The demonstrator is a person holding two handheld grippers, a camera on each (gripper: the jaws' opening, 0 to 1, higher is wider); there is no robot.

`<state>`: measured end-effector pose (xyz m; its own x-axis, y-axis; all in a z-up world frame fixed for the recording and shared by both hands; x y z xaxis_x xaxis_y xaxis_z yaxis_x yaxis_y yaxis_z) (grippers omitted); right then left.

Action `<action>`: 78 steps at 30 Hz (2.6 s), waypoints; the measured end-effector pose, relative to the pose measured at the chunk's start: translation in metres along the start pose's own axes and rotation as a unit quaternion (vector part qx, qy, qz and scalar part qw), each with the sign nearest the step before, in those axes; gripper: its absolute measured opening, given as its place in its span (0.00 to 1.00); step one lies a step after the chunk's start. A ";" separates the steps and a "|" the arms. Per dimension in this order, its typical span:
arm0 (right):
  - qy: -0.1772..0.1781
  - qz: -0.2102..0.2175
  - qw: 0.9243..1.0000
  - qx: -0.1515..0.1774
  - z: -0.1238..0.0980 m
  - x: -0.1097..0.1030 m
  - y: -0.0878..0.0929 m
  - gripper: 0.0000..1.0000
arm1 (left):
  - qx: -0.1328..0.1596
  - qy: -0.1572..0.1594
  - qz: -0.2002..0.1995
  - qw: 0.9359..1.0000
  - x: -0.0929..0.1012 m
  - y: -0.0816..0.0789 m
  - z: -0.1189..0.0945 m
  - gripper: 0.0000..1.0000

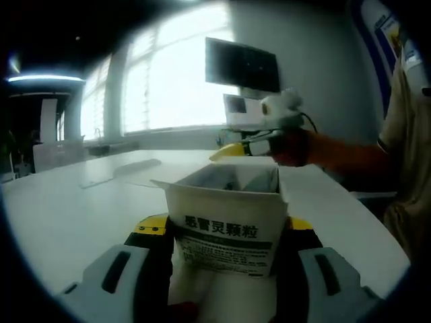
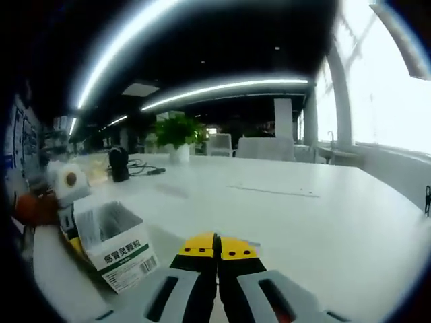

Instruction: Take out ganmaoling bag from box put it on table

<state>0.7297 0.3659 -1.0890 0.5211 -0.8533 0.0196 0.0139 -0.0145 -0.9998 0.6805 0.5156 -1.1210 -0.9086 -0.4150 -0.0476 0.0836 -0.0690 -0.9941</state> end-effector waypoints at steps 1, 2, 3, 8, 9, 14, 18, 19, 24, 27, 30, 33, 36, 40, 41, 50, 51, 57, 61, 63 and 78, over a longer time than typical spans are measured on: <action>-0.003 -0.008 1.000 -0.001 -0.003 -0.002 0.000 0.00 | 0.000 0.000 0.000 1.000 0.000 0.000 0.000 0.51; -0.006 -0.013 1.000 -0.002 -0.006 -0.003 0.000 0.00 | 0.000 0.000 0.000 1.000 0.000 0.000 0.000 0.51; -0.009 -0.014 1.000 -0.002 -0.009 -0.004 0.000 0.00 | 0.000 0.000 0.000 1.000 0.000 0.000 0.000 0.51; -0.023 -0.018 1.000 0.003 -0.022 -0.011 0.000 0.00 | 0.000 0.000 0.000 1.000 0.000 0.000 0.000 0.51; -0.025 -0.023 0.999 0.005 -0.024 -0.012 0.000 0.00 | 0.000 0.000 0.001 1.000 0.000 0.000 0.000 0.51; -0.047 -0.035 0.998 0.024 -0.038 -0.019 -0.004 0.00 | 0.000 0.001 0.000 1.000 0.000 0.000 0.000 0.51; -0.064 -0.035 0.997 0.033 -0.048 -0.027 -0.004 0.00 | 0.000 0.000 0.000 1.000 0.000 0.000 0.000 0.51; -0.072 -0.030 0.996 0.038 -0.051 -0.030 -0.005 0.00 | 0.000 0.000 0.000 1.000 0.000 0.000 0.000 0.51; -0.083 -0.022 0.995 0.041 -0.063 -0.042 -0.001 0.00 | 0.000 0.000 0.000 1.000 0.000 0.000 0.000 0.51; -0.087 -0.032 0.995 0.036 -0.069 -0.045 0.006 0.00 | 0.000 0.000 -0.001 1.000 0.000 0.000 0.000 0.51; -0.088 -0.030 0.995 0.034 -0.075 -0.046 0.011 0.00 | 0.000 0.000 -0.001 1.000 0.000 0.000 0.000 0.51; -0.086 -0.027 0.995 0.039 -0.081 -0.047 0.013 0.00 | 0.000 0.000 -0.001 1.000 0.000 0.000 0.000 0.51; -0.087 -0.029 0.995 0.045 -0.086 -0.048 0.013 0.00 | -0.001 -0.001 -0.002 1.000 0.000 0.000 0.000 0.51; -0.088 -0.027 0.994 0.054 -0.090 -0.048 0.017 0.00 | -0.001 -0.001 -0.003 1.000 0.000 0.000 0.000 0.51; -0.089 -0.022 0.994 0.056 -0.090 -0.048 0.018 0.00 | -0.001 -0.001 -0.003 1.000 0.000 0.000 0.000 0.51; -0.110 -0.004 0.991 0.072 -0.094 -0.050 0.016 0.00 | -0.002 -0.001 -0.003 1.000 0.001 0.000 0.000 0.51; -0.111 -0.003 0.991 0.072 -0.094 -0.050 0.016 0.00 | -0.001 -0.001 -0.004 1.000 0.000 0.000 0.000 0.51; -0.108 -0.009 0.992 0.061 -0.093 -0.050 0.020 0.00 | -0.002 0.000 -0.003 1.000 0.001 0.000 0.000 0.51; -0.110 -0.011 0.992 0.059 -0.093 -0.051 0.021 0.00 | -0.002 0.000 -0.003 1.000 0.001 0.000 0.000 0.51; -0.109 -0.017 0.992 0.056 -0.093 -0.051 0.022 0.00 | -0.002 0.000 -0.003 1.000 0.000 0.000 0.000 0.51; -0.111 -0.021 0.992 0.050 -0.093 -0.051 0.025 0.00 | -0.002 0.000 -0.002 1.000 0.000 0.001 0.000 0.51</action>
<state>0.6242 0.3610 -1.1153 0.6937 -0.7166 0.0722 0.1174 0.0136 -0.9930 0.6804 0.5153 -1.1219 -0.9093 -0.4139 -0.0428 0.0771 -0.0666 -0.9948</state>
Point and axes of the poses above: the point that each gripper's makers call its tool centre point, and the gripper's own axes: z roughly forward along the fingers, x roughly to its right, y roughly out of its underside, the point moved 2 cm from there along -z, roughly backward along the fingers, and after that the axes turned 12 degrees about x, right-handed, at the moved point
